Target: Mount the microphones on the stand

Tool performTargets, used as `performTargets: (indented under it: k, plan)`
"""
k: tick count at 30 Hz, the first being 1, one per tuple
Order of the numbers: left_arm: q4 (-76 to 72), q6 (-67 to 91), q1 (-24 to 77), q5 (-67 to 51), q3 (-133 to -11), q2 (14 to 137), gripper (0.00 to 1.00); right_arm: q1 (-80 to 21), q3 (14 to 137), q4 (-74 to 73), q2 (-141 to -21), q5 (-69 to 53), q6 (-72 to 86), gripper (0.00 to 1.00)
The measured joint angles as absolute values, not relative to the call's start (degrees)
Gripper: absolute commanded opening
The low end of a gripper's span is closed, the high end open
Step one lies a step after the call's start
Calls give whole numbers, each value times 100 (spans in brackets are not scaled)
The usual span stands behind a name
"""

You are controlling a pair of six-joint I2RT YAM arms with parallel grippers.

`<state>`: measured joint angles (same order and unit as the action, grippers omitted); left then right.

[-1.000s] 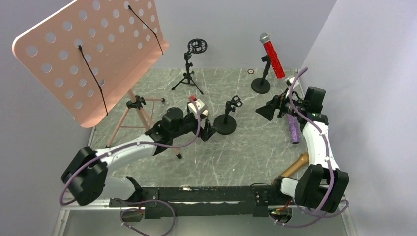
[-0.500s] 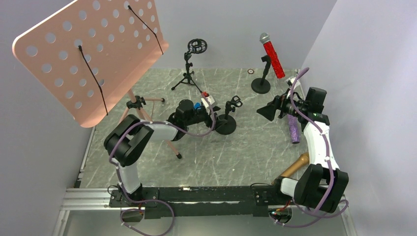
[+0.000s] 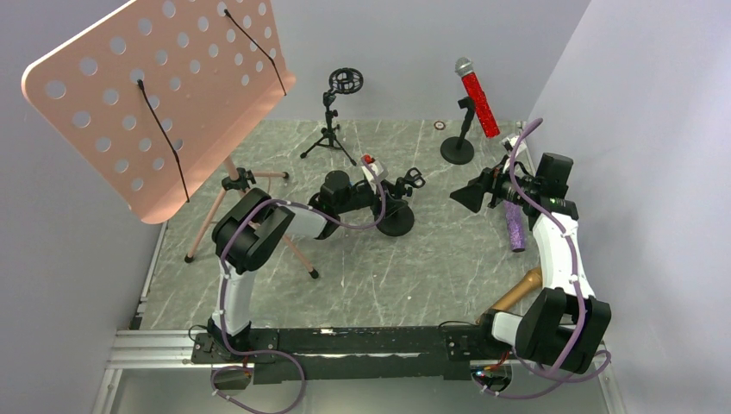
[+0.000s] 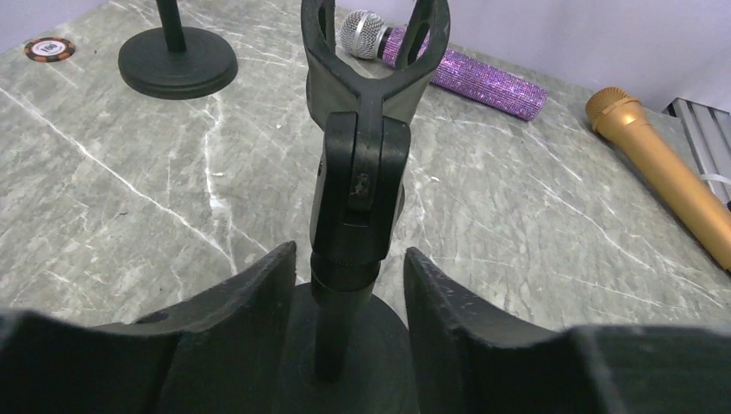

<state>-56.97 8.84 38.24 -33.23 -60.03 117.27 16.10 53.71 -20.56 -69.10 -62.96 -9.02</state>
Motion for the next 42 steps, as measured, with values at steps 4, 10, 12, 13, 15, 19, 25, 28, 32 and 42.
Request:
performTargets:
  k: [4, 10, 12, 13, 15, 19, 25, 28, 32, 42]
  plan:
    - [-5736, 1000, 3830, -3363, -6016, 11758, 29, 1610, 5393, -2078, -6910, -6318, -906, 100]
    - [-5714, 919, 3833, -3481, -6077, 11802, 1, 1610, 5443, -2104, -6910, -6326, -945, 100]
    - [-5710, 888, 3835, -3527, -6077, 11799, 0, 1610, 5443, -2115, -6910, -6324, -954, 100]
    - [-5708, 862, 3835, -3546, -6073, 11799, 0, 1610, 5446, -2121, -6910, -6324, -965, 100]
    - [-5712, 816, 3835, -3566, -5981, 11725, 0, 1610, 5448, -2147, -6910, -6320, -996, 100]
    - [-5712, 799, 3865, -3658, -5369, 11255, 0, 1610, 5457, -2244, -6910, -6296, -1096, 100]
    - [-5592, 753, 4268, -3721, -4222, 10265, 0, 1610, 5470, -2353, -6910, -5988, -1308, 100]
    - [-5535, 709, 4545, -3642, -3778, 9859, 0, 1610, 5470, -2351, -6910, -5684, -1376, 100]
    - [-5601, 642, 4777, -3387, -3356, 9529, 0, 1653, 5457, -2185, -6910, -5124, -1299, 100]
    - [-5776, 652, 5015, -2445, -2893, 9137, 71, 2329, 5269, -1457, -7369, -3470, -471, 100]
